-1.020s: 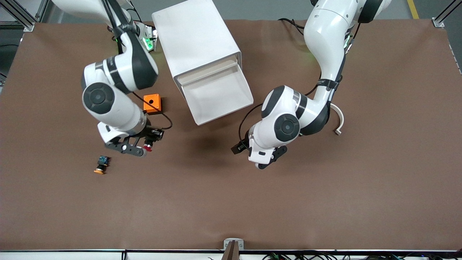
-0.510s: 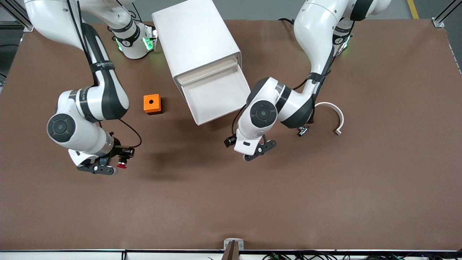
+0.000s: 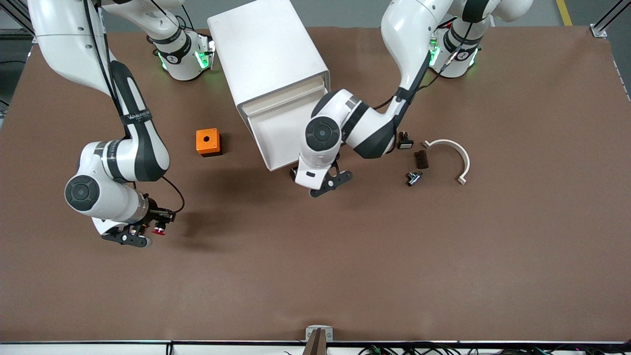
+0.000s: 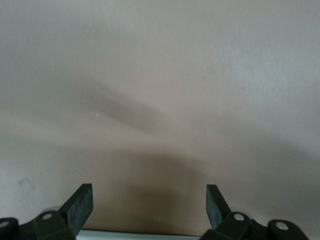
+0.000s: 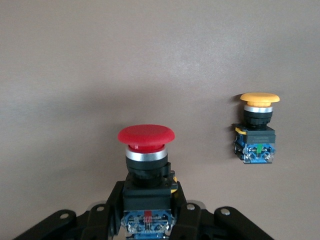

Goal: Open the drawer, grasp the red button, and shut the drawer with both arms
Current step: 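Set the red button beside the yellow button with the right gripper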

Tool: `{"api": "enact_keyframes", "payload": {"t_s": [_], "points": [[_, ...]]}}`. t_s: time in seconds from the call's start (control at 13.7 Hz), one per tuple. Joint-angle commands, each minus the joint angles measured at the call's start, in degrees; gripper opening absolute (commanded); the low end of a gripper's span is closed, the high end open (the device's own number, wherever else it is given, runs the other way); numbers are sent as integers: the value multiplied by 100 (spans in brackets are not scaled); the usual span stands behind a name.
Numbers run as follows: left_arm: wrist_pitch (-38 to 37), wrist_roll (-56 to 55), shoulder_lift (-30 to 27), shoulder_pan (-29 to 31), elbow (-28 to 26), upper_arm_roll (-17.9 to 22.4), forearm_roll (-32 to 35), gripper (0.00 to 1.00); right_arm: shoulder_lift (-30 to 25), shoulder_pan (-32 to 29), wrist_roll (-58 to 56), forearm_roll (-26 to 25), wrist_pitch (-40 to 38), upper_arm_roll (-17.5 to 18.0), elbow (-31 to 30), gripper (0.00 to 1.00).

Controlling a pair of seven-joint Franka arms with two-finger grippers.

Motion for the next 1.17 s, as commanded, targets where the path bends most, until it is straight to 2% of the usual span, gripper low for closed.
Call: {"api": "enact_keyframes", "payload": {"t_s": [0.0,0.15,0.36,0.44,0.51,0.58,0.73,1.09], "points": [[51,-204,-314,-182,-352,27,143,99,-66,-126,-56,-89,743,103,-605,0],[42,-292,-376,-331,-440,27,143,99,48,-135,-56,-89,1087,103,-809,0],[33,-397,-481,-463,-546,-78,135,99,233,-284,-56,-89,1202,103,-792,1],[33,-468,-482,-463,-572,-174,126,99,294,-284,-21,-89,1220,103,-766,6],[33,-521,-482,-463,-590,-271,126,99,312,-302,-21,-89,1211,103,-748,58],[33,-573,-473,-472,-607,-341,108,99,312,-293,-56,-89,1168,111,-722,98],[33,-714,-464,-481,-607,-491,56,99,251,-179,5,-89,941,111,-564,100],[33,-794,-420,-481,-642,-684,-348,99,-83,-144,-56,-116,-1701,138,1015,100]]}}
